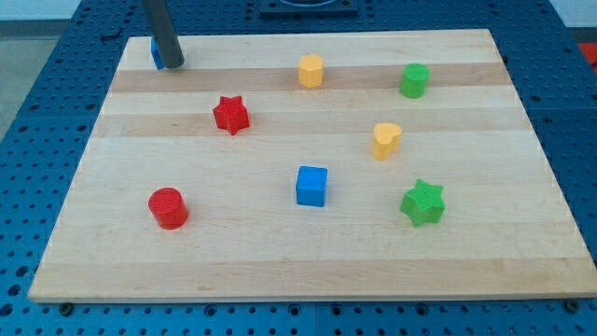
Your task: Push the red circle to the yellow hexagon
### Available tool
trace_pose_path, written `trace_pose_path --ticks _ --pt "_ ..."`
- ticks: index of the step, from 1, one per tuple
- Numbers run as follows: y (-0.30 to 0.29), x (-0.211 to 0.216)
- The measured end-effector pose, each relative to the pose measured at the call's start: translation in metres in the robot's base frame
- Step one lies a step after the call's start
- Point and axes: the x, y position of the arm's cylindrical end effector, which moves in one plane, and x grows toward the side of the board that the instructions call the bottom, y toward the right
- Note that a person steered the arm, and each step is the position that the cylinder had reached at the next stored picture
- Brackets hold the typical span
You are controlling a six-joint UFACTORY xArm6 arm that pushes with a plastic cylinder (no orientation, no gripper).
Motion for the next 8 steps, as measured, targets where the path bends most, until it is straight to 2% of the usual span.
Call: trace_pose_path --ticks 3,5,6,8 --pt "-0.035 -0.001" --pt "-0.025 0.061" --pt "-0.025 0.068" --pt "-0.025 0.131"
